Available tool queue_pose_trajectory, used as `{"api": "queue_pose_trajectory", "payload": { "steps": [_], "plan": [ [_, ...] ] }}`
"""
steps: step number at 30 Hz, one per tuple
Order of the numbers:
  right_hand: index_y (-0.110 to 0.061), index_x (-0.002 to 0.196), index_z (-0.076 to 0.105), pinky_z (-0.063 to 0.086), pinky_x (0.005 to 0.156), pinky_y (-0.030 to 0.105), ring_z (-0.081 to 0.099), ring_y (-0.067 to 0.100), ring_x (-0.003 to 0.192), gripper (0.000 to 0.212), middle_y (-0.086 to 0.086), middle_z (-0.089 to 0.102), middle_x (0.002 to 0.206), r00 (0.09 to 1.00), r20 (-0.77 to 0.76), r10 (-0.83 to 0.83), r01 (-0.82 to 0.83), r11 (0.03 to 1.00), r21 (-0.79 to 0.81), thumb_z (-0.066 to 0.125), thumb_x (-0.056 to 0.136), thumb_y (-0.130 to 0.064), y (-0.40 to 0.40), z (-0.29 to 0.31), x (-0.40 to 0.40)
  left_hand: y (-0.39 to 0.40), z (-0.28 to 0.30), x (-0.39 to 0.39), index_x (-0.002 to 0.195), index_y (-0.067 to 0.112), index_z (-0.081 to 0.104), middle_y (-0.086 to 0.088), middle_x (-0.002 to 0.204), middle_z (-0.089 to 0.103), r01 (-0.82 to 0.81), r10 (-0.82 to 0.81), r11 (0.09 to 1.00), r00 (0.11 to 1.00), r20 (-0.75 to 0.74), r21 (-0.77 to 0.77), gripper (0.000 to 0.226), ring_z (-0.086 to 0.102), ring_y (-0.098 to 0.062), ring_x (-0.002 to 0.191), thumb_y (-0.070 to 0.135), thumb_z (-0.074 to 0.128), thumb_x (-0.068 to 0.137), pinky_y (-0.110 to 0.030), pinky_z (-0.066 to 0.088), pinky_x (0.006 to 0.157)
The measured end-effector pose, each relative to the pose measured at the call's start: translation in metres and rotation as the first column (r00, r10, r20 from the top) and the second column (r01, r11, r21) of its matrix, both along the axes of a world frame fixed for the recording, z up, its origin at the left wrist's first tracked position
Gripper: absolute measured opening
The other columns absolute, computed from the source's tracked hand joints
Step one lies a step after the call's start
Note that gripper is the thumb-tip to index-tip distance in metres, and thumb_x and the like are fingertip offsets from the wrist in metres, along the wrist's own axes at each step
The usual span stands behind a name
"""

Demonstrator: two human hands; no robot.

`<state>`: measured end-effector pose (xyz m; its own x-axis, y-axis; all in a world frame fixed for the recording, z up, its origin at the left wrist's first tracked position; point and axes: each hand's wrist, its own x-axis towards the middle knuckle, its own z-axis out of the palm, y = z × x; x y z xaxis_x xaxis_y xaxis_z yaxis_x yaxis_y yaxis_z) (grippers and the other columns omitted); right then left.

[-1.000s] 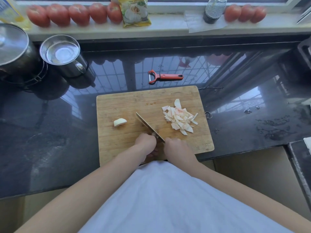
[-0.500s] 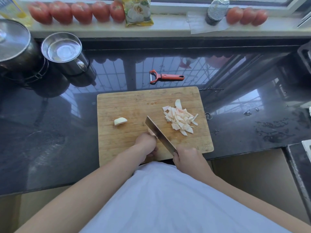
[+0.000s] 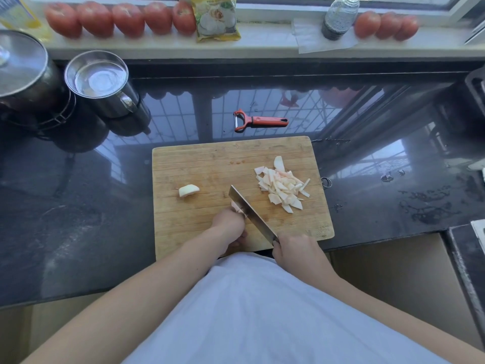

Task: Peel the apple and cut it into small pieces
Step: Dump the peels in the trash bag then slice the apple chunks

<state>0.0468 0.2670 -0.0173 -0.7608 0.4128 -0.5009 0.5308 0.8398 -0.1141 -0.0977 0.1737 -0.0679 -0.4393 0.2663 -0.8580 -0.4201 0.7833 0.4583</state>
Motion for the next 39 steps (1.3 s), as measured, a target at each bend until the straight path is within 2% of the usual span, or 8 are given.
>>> {"api": "queue_pose_trajectory", "payload": {
  "steps": [6,12,15,18,21,28,35,39],
  "plan": [
    [-0.014,0.082,0.059,0.048,0.057,0.038,0.057,0.029,0.065,0.025,0.005,0.062,0.068,0.984,-0.099,-0.149,0.142,0.987,-0.076,0.046,0.096,-0.03,0.007,0.005,0.008,-0.024,-0.008,0.001,0.091,0.028,0.046,0.004,0.095,0.06,0.312,-0.278,0.95,0.838,-0.47,-0.006,0.013,0.058,-0.025,0.089,0.036,0.049,0.101,-0.041,0.049,0.075],
    [-0.015,0.066,0.051,0.05,0.057,0.04,0.059,0.027,0.058,0.034,0.004,0.059,0.058,0.926,-0.179,-0.333,0.316,0.942,-0.116,0.047,0.097,-0.03,0.021,0.008,0.003,-0.017,-0.005,0.002,0.133,0.018,0.049,-0.007,0.116,0.056,0.685,-0.663,0.634,0.241,-0.709,-0.36,0.031,0.064,-0.035,0.089,0.017,0.048,0.102,-0.04,0.043,0.059],
    [-0.011,0.069,0.053,0.05,0.057,0.042,0.059,0.028,0.058,0.033,0.006,0.059,0.059,0.927,-0.181,-0.328,0.306,0.942,-0.138,0.048,0.096,-0.029,0.024,0.008,-0.002,-0.033,-0.004,0.002,0.118,0.015,0.054,-0.008,0.112,0.055,0.756,-0.72,0.526,0.152,-0.677,-0.39,0.022,0.061,-0.033,0.088,0.009,0.049,0.097,-0.038,0.034,0.059],
    [-0.011,0.078,0.057,0.049,0.059,0.039,0.059,0.027,0.064,0.029,0.007,0.061,0.066,0.962,-0.137,-0.235,0.21,0.963,-0.17,0.047,0.097,-0.03,0.013,0.007,-0.011,-0.069,-0.01,-0.002,0.094,0.017,0.048,-0.002,0.092,0.042,0.781,-0.693,0.536,0.192,-0.695,-0.319,0.012,0.047,-0.026,0.076,0.008,0.056,0.091,-0.039,0.04,0.058],
    [-0.012,0.087,0.058,0.047,0.059,0.037,0.058,0.028,0.069,0.025,0.006,0.063,0.072,0.981,-0.126,-0.147,0.122,0.974,-0.191,0.045,0.098,-0.03,-0.001,0.001,-0.018,-0.102,-0.018,-0.013,0.096,0.019,0.054,0.001,0.091,0.051,0.661,-0.611,0.693,0.328,-0.72,-0.287,0.01,0.053,-0.023,0.078,0.028,0.055,0.099,-0.041,0.05,0.067],
    [-0.017,0.072,0.052,0.042,0.053,0.034,0.057,0.027,0.064,0.028,0.004,0.058,0.068,0.981,-0.093,-0.169,0.148,0.968,-0.203,0.045,0.097,-0.028,-0.003,-0.008,-0.028,-0.103,-0.018,-0.009,0.086,0.01,0.056,0.003,0.083,0.04,0.58,-0.437,0.802,0.41,-0.801,-0.141,0.015,0.042,-0.018,0.061,0.011,0.068,0.094,-0.029,0.032,0.05],
    [-0.017,0.078,0.048,0.044,0.057,0.036,0.056,0.034,0.067,0.022,0.011,0.057,0.072,0.927,-0.162,-0.338,0.325,0.94,-0.099,0.046,0.097,-0.029,0.035,-0.003,-0.03,-0.016,-0.015,-0.001,0.091,0.009,0.053,-0.003,0.093,0.045,0.619,-0.444,0.783,0.491,-0.75,-0.059,0.011,0.055,-0.029,0.076,0.013,0.061,0.098,-0.049,0.052,0.066],
    [-0.013,0.068,0.04,0.044,0.054,0.039,0.055,0.033,0.06,0.032,0.01,0.056,0.061,0.935,-0.203,-0.291,0.277,0.956,-0.095,0.05,0.096,-0.026,0.024,0.001,-0.019,-0.014,-0.015,0.006,0.115,0.018,0.053,0.004,0.108,0.048,0.498,-0.374,0.867,0.675,-0.636,0.017,0.026,0.051,-0.017,0.095,0.02,0.069,0.094,-0.035,0.045,0.08]
  ]
}}
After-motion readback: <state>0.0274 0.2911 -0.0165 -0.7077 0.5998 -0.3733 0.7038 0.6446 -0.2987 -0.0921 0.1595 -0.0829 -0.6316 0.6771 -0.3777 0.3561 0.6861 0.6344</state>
